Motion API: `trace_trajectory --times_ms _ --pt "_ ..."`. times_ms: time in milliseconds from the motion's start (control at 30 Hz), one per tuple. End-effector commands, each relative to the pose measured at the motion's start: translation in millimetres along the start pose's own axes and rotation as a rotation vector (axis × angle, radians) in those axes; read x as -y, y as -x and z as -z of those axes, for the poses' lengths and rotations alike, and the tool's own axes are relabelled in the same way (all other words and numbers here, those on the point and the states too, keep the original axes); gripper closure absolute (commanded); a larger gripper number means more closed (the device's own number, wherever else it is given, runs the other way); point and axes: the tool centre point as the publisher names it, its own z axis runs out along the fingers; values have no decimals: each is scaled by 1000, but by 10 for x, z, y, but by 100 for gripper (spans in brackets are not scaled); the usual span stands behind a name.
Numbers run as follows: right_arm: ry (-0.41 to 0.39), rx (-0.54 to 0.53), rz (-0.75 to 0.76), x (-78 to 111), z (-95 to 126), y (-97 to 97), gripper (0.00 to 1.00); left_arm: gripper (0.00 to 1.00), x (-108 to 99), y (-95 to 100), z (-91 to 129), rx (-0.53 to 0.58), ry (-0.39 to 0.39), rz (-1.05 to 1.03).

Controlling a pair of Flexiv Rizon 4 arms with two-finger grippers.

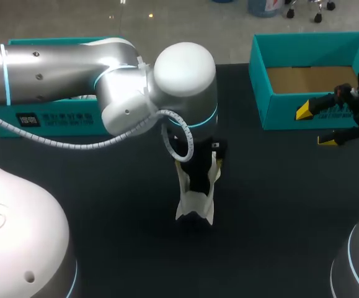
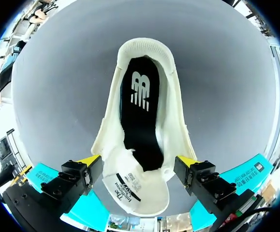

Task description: Take the shoe out of the shoebox, open the shoe tongue, remove and reinsert the insole, then place the shoe into the shoebox

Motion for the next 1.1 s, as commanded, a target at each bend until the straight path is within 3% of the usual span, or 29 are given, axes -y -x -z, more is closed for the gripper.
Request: trace_trajectory --times_ms 33,467,967,1000,1033,1100 --pt "1 3 -2 4 -3 1 0 0 -42 -29 146 -1 31 4" --pt "1 3 -2 4 -3 1 0 0 -398 -72 529 -39 153 -1" --pt "1 3 -2 4 -3 1 0 0 -885 -177 736 -13 176 11" --pt "1 3 -2 4 -3 1 0 3 -897 -181 743 -10 177 12" --pt "1 3 -2 4 -3 1 0 31 -914 -183 752 -6 177 19" --pt "1 3 -2 4 -3 1 0 75 -924 -182 754 -3 176 21"
